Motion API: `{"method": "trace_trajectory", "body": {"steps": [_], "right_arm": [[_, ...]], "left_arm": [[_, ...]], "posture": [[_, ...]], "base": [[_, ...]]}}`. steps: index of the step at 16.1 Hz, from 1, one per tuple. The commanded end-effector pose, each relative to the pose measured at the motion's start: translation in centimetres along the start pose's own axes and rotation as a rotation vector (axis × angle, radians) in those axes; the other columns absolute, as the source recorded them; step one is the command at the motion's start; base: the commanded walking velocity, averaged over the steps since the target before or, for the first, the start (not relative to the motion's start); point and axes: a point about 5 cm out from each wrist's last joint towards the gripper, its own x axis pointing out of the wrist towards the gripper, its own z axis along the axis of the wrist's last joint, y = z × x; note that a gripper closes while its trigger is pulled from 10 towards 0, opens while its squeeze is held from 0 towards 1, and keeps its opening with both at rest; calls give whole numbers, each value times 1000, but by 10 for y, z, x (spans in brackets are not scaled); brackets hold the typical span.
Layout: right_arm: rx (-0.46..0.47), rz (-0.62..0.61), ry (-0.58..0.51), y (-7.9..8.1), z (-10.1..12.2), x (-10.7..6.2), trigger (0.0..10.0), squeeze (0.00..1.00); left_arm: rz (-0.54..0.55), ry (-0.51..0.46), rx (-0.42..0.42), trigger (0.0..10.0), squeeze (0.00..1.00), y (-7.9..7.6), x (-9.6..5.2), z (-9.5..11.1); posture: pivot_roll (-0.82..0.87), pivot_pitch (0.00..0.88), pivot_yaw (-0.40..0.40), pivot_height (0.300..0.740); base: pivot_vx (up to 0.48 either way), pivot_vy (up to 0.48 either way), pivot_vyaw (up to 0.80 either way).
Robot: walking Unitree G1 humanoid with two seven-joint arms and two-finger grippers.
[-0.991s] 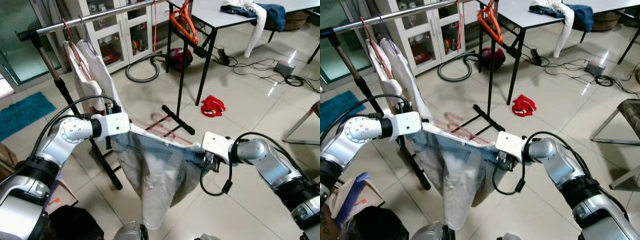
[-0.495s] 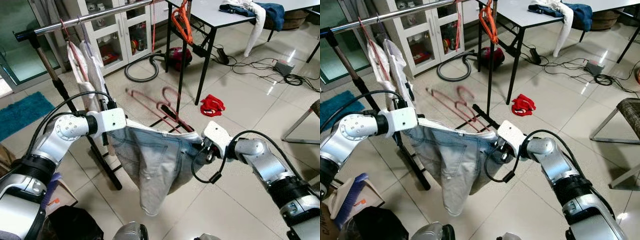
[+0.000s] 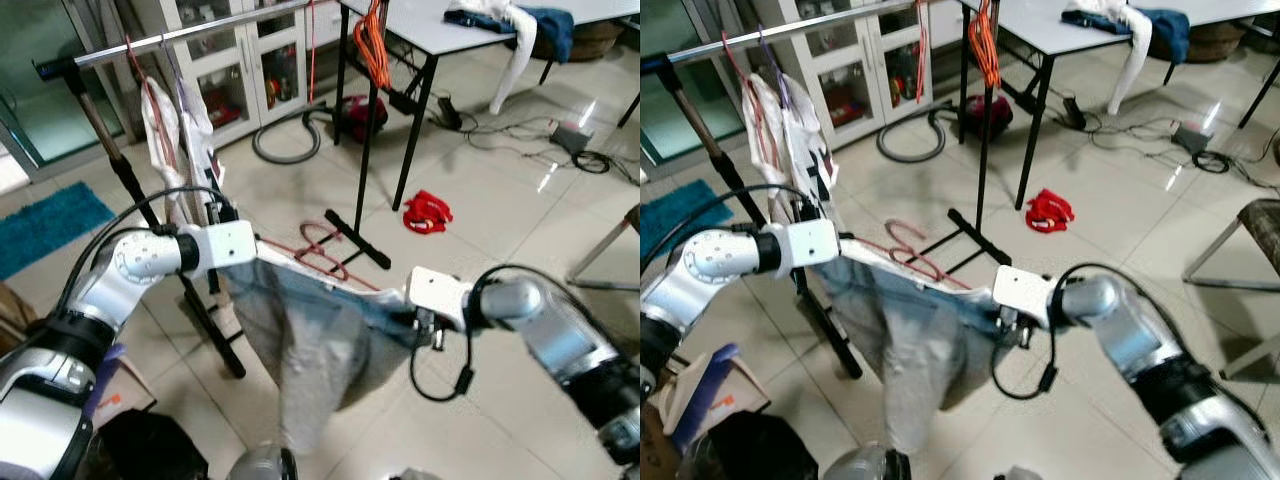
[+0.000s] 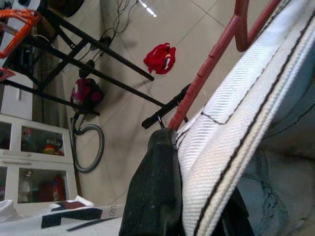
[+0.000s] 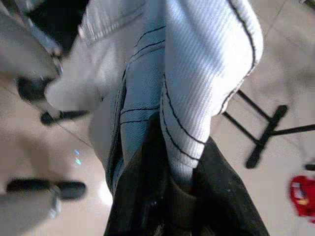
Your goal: Hang hanger
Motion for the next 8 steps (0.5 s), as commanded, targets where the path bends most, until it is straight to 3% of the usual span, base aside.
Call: {"method": "trace_trajectory", "body": {"steps": [1,2,5,8], "right_arm": [[91,53,377,17,-76,-29,10000,0],[49,51,428,16,-81,-32,10000,0],[50,71,434,22,-81,-23,10000,0],[35,101,491,34,-92,-13,10000,0]], "left_arm": [[211,120,-43,0,0,43,-42,-22],[211,122,-44,0,0,43,-42,-23],[236,101,-21,0,0,48,-41,-16],[314,109,132,0,0,66,-47,-4]], "posture": [[-50,8,52,740],[-50,9,50,740],[-48,10,47,740],[-39,13,49,740]], "base": [[0,0,0],[0,0,0],[0,0,0],[0,0,0]]}}
